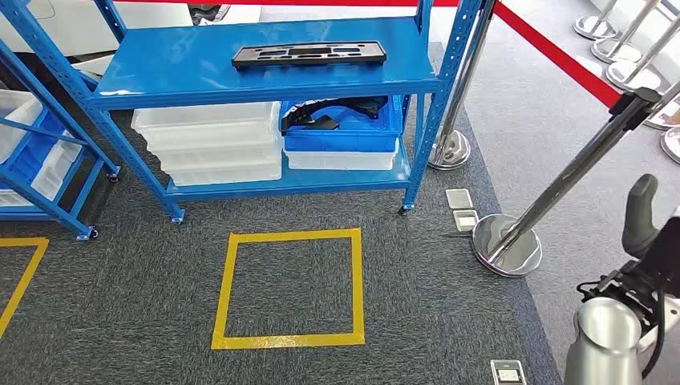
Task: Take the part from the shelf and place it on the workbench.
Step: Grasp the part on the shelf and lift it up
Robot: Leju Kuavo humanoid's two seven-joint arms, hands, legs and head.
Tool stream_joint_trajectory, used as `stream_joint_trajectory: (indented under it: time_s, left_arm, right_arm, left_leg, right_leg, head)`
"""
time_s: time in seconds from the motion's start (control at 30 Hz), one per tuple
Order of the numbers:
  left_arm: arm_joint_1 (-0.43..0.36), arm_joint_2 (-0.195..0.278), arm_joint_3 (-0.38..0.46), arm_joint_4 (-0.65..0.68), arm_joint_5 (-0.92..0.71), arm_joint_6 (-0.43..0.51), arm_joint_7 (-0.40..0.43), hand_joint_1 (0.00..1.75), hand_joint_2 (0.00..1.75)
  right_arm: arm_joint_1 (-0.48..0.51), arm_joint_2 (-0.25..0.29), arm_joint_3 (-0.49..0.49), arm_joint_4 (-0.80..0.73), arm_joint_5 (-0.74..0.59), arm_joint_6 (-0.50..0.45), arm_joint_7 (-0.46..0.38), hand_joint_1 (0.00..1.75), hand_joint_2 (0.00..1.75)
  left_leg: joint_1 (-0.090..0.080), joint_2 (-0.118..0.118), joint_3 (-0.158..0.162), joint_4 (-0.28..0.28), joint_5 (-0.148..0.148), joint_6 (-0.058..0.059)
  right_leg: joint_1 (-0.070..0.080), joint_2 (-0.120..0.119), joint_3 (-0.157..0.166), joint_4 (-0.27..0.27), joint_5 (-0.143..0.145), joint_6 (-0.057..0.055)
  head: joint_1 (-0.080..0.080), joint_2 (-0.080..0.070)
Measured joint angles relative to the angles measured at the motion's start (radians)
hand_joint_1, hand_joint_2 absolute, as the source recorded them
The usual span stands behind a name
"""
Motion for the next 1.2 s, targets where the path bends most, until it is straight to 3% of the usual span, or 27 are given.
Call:
stream_joint_trajectory:
  time_s: [0.2,0.33,0.5,0.77,1.2]
  left_arm:
    - [-0.001,0.0,0.013,0.001,0.0,0.001,-0.009,0.0,0.0]
    - [-0.003,0.0,0.025,0.002,0.001,0.001,-0.014,0.0,0.0]
    - [-0.004,0.0,0.037,0.004,0.001,-0.003,-0.02,0.0,0.0]
    - [-0.004,0.0,0.045,0.005,0.001,-0.004,-0.021,0.0,0.0]
    - [-0.005,0.0,0.053,0.006,-0.001,-0.007,-0.021,0.0,0.0]
  right_arm:
    - [-0.027,-0.041,0.132,-0.076,0.023,0.007,0.06,0.0,1.75]
    - [-0.058,-0.07,0.246,-0.117,0.012,0.033,0.1,0.0,0.0]
    - [-0.099,-0.091,0.37,-0.132,-0.034,0.085,0.13,0.0,0.0]
    - [-0.131,-0.101,0.455,-0.135,-0.06,0.132,0.15,0.0,0.0]
    - [-0.21,-0.117,0.716,-0.107,-0.231,0.308,0.197,0.0,0.0]
  left_leg:
    - [0.0,0.0,0.0,0.0,0.0,0.0]
    - [0.0,-0.001,-0.001,0.0,0.0,0.0]
    - [0.0,-0.001,0.0,0.0,0.0,0.0]
    - [0.0,-0.002,-0.001,0.0,0.0,0.0]
    - [-0.005,-0.002,-0.005,0.009,-0.003,0.005]
  right_leg:
    - [0.0,0.0,0.0,0.0,0.0,0.0]
    - [0.0,0.0,0.0,0.0,0.0,0.0]
    - [0.0,-0.001,0.0,0.0,0.0,0.0]
    - [0.0,-0.002,-0.001,0.0,0.0,0.0]
    - [-0.009,-0.003,-0.002,-0.001,0.002,0.005]
  head:
    - [0.0,0.0]
    - [0.0,0.0]
    - [-0.001,0.0]
    - [0.0,0.0]
    - [-0.003,0.0]
